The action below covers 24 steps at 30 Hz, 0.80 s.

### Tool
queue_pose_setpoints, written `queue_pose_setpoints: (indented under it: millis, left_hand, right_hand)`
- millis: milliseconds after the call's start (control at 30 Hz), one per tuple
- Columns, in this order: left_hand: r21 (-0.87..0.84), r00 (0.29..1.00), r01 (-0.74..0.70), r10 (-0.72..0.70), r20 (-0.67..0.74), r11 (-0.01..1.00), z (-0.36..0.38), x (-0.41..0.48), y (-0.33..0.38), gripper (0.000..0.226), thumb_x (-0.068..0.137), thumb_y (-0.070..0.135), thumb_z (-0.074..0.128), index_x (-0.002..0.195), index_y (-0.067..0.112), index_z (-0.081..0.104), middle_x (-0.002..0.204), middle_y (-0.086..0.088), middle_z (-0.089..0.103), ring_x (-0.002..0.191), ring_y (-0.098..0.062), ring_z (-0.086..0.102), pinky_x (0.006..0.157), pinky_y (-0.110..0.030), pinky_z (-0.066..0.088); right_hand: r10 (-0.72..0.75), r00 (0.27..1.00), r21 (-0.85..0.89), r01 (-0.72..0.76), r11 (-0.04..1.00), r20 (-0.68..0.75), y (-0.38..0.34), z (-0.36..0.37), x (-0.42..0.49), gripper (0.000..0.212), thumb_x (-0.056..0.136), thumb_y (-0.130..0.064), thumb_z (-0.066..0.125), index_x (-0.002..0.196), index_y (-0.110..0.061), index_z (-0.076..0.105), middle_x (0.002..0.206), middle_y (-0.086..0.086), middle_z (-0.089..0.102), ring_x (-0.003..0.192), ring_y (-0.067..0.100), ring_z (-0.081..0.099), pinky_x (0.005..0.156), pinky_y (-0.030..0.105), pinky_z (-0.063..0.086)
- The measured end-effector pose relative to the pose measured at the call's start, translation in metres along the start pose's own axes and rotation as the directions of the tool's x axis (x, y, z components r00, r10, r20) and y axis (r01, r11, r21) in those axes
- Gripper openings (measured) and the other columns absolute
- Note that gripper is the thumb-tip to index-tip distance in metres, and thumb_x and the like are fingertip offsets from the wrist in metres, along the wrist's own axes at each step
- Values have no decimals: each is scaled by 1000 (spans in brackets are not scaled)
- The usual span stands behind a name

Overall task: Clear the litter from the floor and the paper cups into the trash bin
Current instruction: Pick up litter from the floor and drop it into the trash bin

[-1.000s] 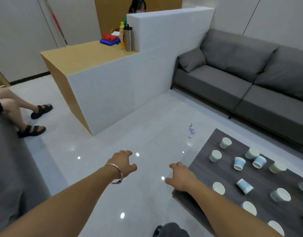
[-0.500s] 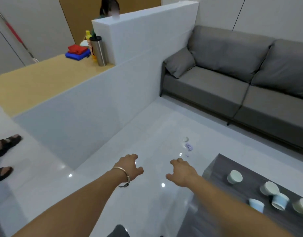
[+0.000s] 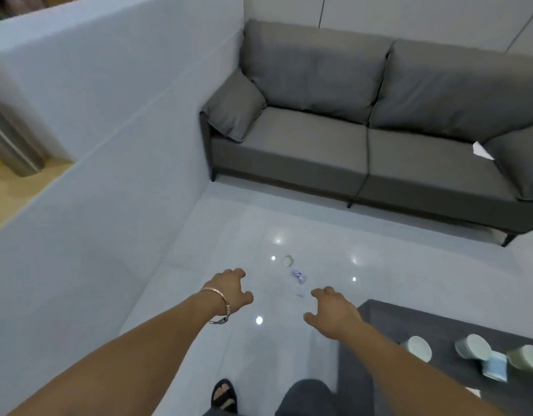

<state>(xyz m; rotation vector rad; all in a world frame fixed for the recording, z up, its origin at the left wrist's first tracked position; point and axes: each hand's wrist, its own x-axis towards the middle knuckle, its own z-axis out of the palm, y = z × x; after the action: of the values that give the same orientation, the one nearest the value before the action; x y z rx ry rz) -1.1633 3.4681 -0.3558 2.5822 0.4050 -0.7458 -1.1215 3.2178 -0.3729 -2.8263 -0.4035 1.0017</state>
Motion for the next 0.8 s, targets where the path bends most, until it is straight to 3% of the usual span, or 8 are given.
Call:
queue_pose_setpoints:
  millis: [300, 600, 800]
  left_hand:
    - [92, 976, -142, 124, 182, 986, -49, 170, 69, 68, 85, 48, 54, 144, 22, 32, 142, -5, 42, 127, -23, 44, 100, -32, 38]
    - [99, 961, 14, -41, 272, 995, -34, 354, 108, 60, 87, 45, 53, 140, 21, 38, 141, -1, 45, 124, -19, 46, 101, -30, 38]
    - [90, 925, 39, -70, 373, 995, 17, 476, 113, 55, 86, 37, 60, 135, 17, 45, 133, -2, 51, 116, -17, 51, 96, -23, 38]
  right_hand:
    - [124, 990, 169, -133, 977, 63, 34, -49, 125, 65, 91, -46, 51, 147, -20, 32, 141, 5, 39, 126, 24, 42, 99, 37, 43]
    - [125, 979, 306, -170, 937, 160, 103, -67, 304, 63, 92, -47, 49, 146, -18, 34, 139, 5, 41, 124, 24, 43, 98, 37, 44]
    - [172, 969, 373, -227, 900, 175, 137, -29, 421, 68, 91, -48, 50, 148, -20, 27, 140, 4, 40, 122, 24, 43, 97, 39, 45]
